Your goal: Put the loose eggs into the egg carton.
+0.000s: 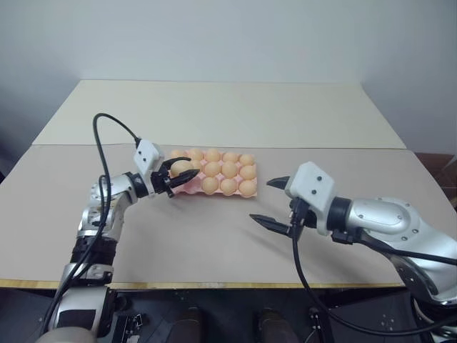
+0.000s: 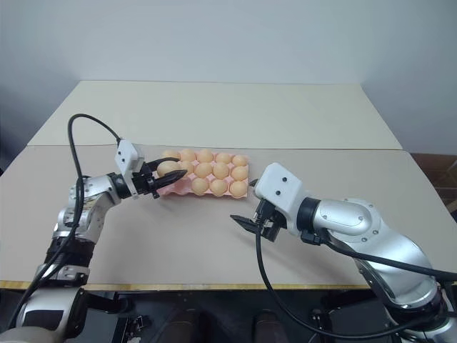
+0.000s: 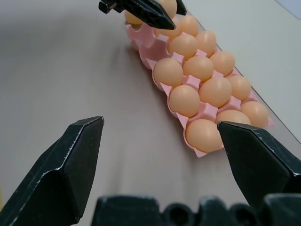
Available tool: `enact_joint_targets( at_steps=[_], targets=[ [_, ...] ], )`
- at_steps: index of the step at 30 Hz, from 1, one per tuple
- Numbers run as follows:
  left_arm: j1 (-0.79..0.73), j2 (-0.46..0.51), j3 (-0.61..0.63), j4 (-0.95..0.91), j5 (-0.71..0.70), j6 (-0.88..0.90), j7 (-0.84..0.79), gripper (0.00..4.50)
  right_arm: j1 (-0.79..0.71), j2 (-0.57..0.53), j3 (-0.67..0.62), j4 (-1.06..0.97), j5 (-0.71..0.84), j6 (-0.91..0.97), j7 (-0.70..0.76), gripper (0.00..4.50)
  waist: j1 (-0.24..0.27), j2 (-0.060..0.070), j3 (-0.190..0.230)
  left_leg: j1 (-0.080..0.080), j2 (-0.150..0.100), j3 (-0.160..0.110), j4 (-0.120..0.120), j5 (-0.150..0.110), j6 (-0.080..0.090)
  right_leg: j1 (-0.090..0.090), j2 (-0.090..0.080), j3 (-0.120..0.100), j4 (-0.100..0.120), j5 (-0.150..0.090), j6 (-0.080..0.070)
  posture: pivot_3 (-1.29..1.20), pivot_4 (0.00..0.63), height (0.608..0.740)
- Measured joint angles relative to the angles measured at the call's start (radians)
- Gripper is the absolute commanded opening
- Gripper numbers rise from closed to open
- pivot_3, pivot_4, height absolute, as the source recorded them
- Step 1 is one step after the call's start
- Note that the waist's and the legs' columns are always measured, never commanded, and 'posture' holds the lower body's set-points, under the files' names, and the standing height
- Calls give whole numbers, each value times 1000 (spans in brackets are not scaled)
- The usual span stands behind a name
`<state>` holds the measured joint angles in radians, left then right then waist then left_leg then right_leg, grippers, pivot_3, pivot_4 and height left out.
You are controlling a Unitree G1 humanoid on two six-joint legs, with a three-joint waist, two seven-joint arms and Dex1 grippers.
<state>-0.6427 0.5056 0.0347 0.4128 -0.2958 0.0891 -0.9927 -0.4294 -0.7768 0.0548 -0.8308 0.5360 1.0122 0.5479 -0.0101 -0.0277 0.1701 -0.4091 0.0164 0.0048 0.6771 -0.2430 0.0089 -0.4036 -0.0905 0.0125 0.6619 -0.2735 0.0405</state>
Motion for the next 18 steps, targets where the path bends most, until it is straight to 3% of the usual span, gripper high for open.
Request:
enact_joint_targets(
  at_steps=[1, 9, 18],
  targets=[
    [-10, -2, -8, 20, 11, -11, -1, 1856, 3, 0, -7, -10, 1, 6, -6, 4500, -1, 0, 0, 0, 0, 0, 0, 0, 0, 0, 0, 0, 0, 0, 0, 0, 150, 740],
    [-32, -8, -18, 115, 47, -109, -30, 4213, 25, 0, -52, -48, 35, 49, -38, 4500, -2, 0, 0, 0, 0, 0, 0, 0, 0, 0, 0, 0, 0, 0, 0, 0, 150, 740],
    [16, 14, 20, -5, -11, -99, -60, 4213, 30, -6, -57, -51, 36, 49, -35, 4500, -7, 0, 0, 0, 0, 0, 0, 0, 0, 0, 0, 1, 0, 0, 0, 0, 150, 740]
  ],
)
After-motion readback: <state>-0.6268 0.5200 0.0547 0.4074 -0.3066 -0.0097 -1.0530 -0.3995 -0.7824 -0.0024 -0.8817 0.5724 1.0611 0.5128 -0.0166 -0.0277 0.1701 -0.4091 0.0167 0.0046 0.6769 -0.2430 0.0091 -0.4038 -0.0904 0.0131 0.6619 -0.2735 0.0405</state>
